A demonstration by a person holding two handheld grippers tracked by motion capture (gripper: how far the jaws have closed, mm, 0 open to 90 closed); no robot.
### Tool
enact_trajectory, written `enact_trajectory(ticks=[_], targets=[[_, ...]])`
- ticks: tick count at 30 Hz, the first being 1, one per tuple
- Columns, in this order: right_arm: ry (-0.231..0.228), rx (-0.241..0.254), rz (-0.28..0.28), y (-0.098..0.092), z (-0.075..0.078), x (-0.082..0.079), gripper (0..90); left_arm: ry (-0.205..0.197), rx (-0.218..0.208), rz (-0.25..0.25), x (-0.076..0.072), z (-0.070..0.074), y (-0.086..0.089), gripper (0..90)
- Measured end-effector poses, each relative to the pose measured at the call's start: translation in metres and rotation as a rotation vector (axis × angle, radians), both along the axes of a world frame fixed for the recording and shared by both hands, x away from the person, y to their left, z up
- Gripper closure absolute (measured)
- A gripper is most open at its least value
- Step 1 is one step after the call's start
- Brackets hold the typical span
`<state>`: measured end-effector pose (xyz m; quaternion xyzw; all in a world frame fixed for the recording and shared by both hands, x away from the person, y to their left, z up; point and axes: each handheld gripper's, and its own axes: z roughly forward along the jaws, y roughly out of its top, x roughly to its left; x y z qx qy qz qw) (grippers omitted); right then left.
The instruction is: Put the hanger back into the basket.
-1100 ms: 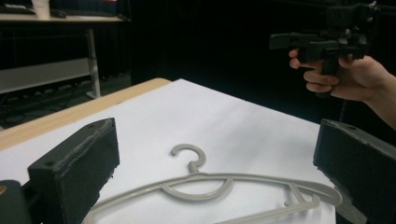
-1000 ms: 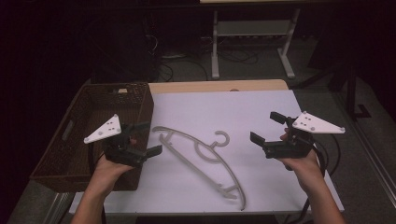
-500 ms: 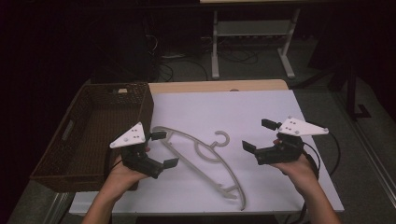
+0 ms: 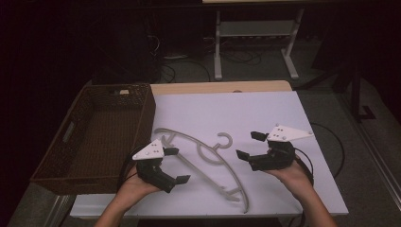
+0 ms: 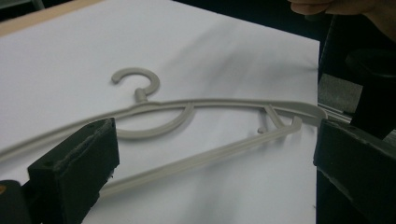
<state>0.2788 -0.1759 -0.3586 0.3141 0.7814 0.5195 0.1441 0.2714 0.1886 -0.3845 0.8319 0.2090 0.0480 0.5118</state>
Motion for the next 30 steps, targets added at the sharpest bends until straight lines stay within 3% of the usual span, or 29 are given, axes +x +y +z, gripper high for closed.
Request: enact_trajectory(ticks=[7,8,12,13,21,24,30], targets=[[0.078,-0.058,0.046,0.012,-0.011,0.0,33.4,0.012,0.027,0.003,-0.005,-0.013,0.006,0.0],[0.093,-0.078,0.061,0.016,-0.016,0.0,40.5,0.021,0.015,0.007,-0.005,-0.016,0.007,0.0],[0.131,-0.11,0.084,0.022,-0.023,0.0,51.0,0.028,0.027,0.006,-0.004,-0.02,0.008,0.0],[0.147,-0.129,0.093,0.026,-0.029,-0.001,59.3,0.028,0.027,0.005,-0.003,-0.021,0.007,0.0],[0.227,-0.201,0.13,0.041,-0.047,-0.004,84.6,0.035,0.012,0.01,-0.002,-0.023,0.007,0.0],[0.264,-0.226,0.138,0.046,-0.055,-0.003,89.0,0.032,0.023,0.004,-0.002,-0.023,0.007,0.0],[0.301,-0.304,0.156,0.056,-0.067,-0.003,89.2,0.034,0.021,0.0,-0.002,-0.023,0.006,0.0]])
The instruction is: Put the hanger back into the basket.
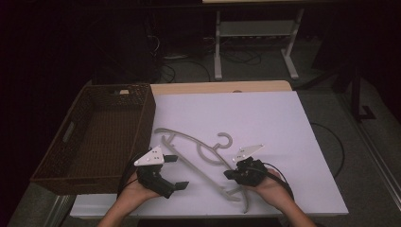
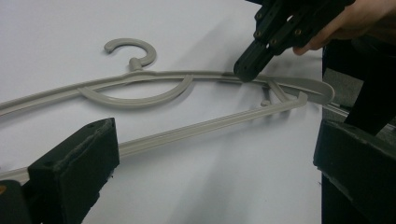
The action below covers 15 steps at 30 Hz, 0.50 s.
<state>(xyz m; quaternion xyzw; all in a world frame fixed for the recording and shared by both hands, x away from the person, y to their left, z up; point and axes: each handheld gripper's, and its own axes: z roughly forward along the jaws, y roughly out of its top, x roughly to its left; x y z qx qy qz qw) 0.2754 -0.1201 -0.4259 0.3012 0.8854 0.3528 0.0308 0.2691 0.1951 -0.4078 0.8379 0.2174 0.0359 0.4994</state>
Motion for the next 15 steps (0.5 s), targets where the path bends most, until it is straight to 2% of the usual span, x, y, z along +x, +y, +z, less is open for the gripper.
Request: enact_trajectory(ticks=[5,8,11,15], targets=[[0.02,-0.049,-0.004,0.0016,-0.0062,0.002,89.3,0.0,0.0,-0.001,0.0002,0.0001,0.0005,0.0],[0.017,-0.065,-0.001,0.0018,-0.008,0.0023,89.3,0.001,-0.001,0.001,0.0004,0.0003,0.0008,0.0],[0.017,-0.111,-0.011,0.0028,-0.0102,0.0019,89.4,0.002,-0.001,0.003,0.0004,0.0004,0.0009,0.0],[0.007,-0.116,-0.026,-0.0007,-0.0098,0.0042,89.5,0.002,-0.004,0.005,0.0,0.0005,0.0009,0.0]])
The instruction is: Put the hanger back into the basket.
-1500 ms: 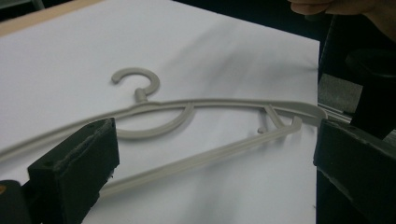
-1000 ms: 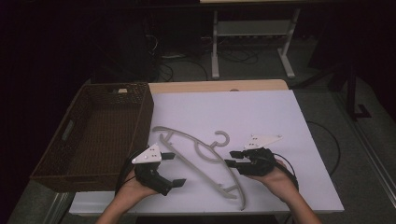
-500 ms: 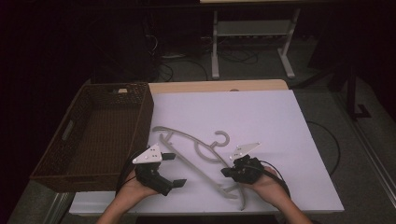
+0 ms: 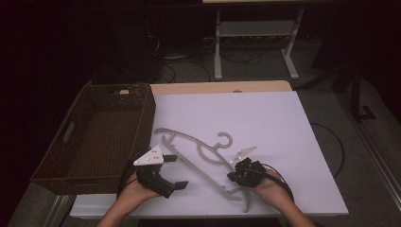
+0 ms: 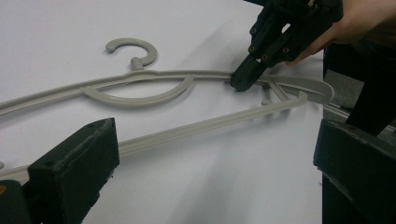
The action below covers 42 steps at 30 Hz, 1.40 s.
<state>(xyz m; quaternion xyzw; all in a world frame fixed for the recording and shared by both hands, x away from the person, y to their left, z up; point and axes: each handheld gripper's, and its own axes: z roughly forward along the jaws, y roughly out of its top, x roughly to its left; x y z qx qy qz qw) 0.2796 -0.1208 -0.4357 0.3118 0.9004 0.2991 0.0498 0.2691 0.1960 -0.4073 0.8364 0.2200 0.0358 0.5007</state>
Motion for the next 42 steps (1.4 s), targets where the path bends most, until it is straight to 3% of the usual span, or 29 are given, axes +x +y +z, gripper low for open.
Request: enact_trajectory(ticks=[11,15,20,21,22,28,31,32,35,36,39,40,42], targets=[[-0.039,-0.053,-0.092,-0.021,0.001,0.013,89.5,0.001,-0.002,-0.001,0.0,0.0,0.0,0.0],[-0.059,-0.079,-0.148,-0.039,0.001,0.026,89.5,0.0,-0.002,-0.002,0.0,0.0,0.0,0.0],[-0.044,-0.067,-0.221,-0.058,0.001,0.038,89.5,0.003,0.009,-0.002,0.0,-0.001,-0.001,0.0],[-0.065,-0.07,-0.225,-0.062,0.001,0.041,89.5,0.003,0.009,-0.002,0.0,-0.001,-0.001,0.0],[-0.05,-0.069,-0.246,-0.065,0.002,0.043,89.5,0.006,0.009,-0.002,0.0,-0.001,-0.001,0.0],[-0.066,-0.089,-0.318,-0.086,0.001,0.055,89.5,0.005,-0.001,-0.002,0.0,-0.001,-0.001,0.0],[-0.061,-0.075,-0.345,-0.094,0.001,0.059,89.5,0.007,0.0,-0.002,0.001,-0.001,-0.001,0.0],[-0.061,-0.075,-0.345,-0.094,0.001,0.059,89.5,0.006,-0.002,-0.003,0.001,0.0,-0.001,0.0],[-0.071,0.002,-0.339,-0.093,0.009,0.057,89.5,0.009,-0.006,0.0,0.001,0.0,-0.001,0.0],[-0.071,0.002,-0.339,-0.093,0.009,0.057,89.5,0.009,-0.006,0.0,0.001,0.0,-0.001,0.0],[-0.09,0.064,-0.283,-0.077,0.016,0.06,89.5,0.01,-0.006,-0.002,0.001,0.0,-0.001,0.0],[-0.114,0.066,-0.222,-0.063,0.018,0.065,89.5,0.007,-0.009,-0.003,0.002,0.0,-0.002,0.0],[-0.117,0.075,-0.202,-0.054,0.019,0.067,89.5,0.007,-0.007,-0.004,0.002,0.0,-0.003,0.0]])
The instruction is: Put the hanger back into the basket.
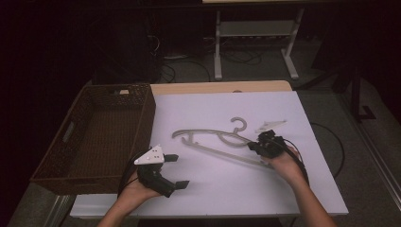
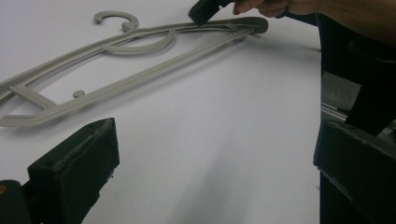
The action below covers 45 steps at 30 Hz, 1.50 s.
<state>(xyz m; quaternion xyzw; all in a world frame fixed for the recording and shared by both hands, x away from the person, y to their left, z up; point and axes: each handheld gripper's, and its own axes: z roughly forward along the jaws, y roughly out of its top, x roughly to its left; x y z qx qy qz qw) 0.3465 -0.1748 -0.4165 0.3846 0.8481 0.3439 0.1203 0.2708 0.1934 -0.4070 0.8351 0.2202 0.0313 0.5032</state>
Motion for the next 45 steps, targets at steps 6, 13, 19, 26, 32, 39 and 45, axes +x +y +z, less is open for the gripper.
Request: enact_trajectory(ticks=[6,13,19,26,32,39,45], targets=[[0.008,0.014,0.158,0.064,-0.003,0.02,89.5,0.002,-0.004,0.003,0.001,0.0,0.002,0.0],[0.024,0.003,0.187,0.103,-0.014,0.033,89.5,0.002,-0.006,0.009,0.001,0.0,0.004,0.0],[0.047,0.0,0.215,0.108,-0.02,0.032,89.6,0.003,-0.007,0.01,0.001,0.0,0.004,0.0],[0.07,-0.001,0.302,0.113,-0.018,0.017,89.6,0.001,-0.005,0.01,0.001,0.0,0.003,0.0],[0.076,0.0,0.385,0.116,-0.013,-0.002,89.6,0.004,-0.008,0.015,0.001,0.0,0.004,0.0],[0.089,0.005,0.448,0.112,-0.013,-0.016,89.6,0.003,-0.004,0.013,0.001,0.0,0.004,0.0],[0.099,0.023,0.489,0.105,-0.011,-0.035,89.6,0.004,-0.002,0.013,0.001,0.0,0.004,0.0]])
